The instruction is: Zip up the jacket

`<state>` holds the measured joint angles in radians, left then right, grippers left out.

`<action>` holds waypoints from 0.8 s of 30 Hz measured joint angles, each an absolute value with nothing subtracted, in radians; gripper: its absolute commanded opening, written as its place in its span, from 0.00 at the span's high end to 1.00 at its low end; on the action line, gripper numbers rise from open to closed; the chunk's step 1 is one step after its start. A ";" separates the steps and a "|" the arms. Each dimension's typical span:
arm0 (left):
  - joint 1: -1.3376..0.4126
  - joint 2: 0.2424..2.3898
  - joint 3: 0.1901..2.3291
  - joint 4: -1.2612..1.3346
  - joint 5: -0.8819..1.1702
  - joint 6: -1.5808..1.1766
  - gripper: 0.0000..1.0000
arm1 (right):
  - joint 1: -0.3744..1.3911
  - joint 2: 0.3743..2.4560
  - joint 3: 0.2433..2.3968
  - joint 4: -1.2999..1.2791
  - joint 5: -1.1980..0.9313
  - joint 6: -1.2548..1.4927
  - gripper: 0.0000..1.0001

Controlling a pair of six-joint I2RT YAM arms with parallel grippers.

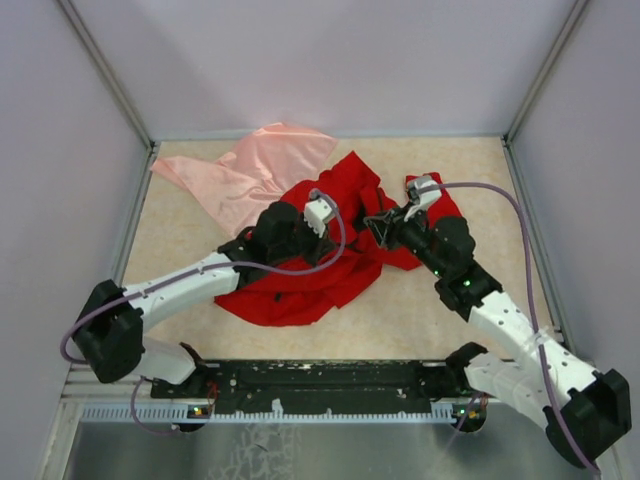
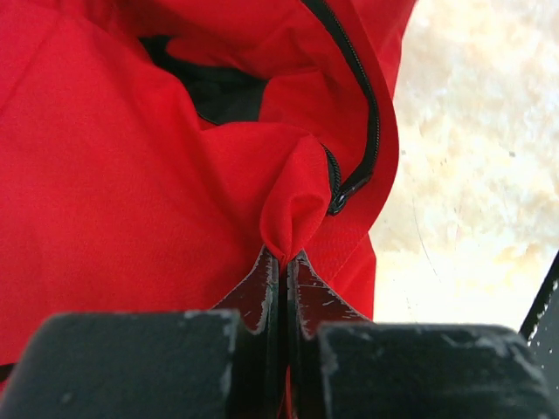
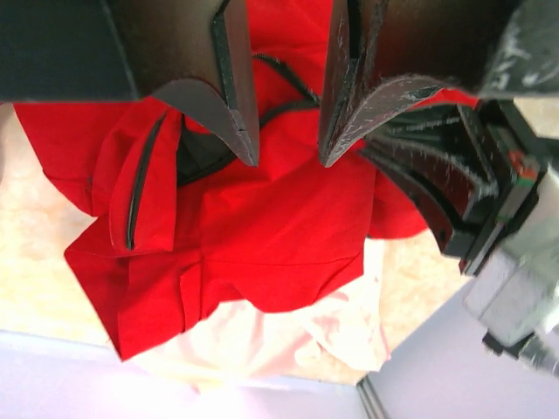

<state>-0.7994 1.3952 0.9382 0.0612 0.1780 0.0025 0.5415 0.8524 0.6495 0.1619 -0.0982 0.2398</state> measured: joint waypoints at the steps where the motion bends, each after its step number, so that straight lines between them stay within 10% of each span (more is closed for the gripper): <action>1: -0.818 1.400 0.925 0.059 0.164 0.001 1.00 | 0.542 0.867 0.655 0.153 -0.106 0.237 0.66; 24: -0.897 1.191 0.564 0.163 -0.114 -0.223 1.00 | 0.494 1.242 0.591 0.104 0.010 0.276 0.72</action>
<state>-0.8967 1.1908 0.5636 0.1635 -0.1139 -0.2234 0.4942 1.2423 0.5915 0.1043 0.0097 0.2760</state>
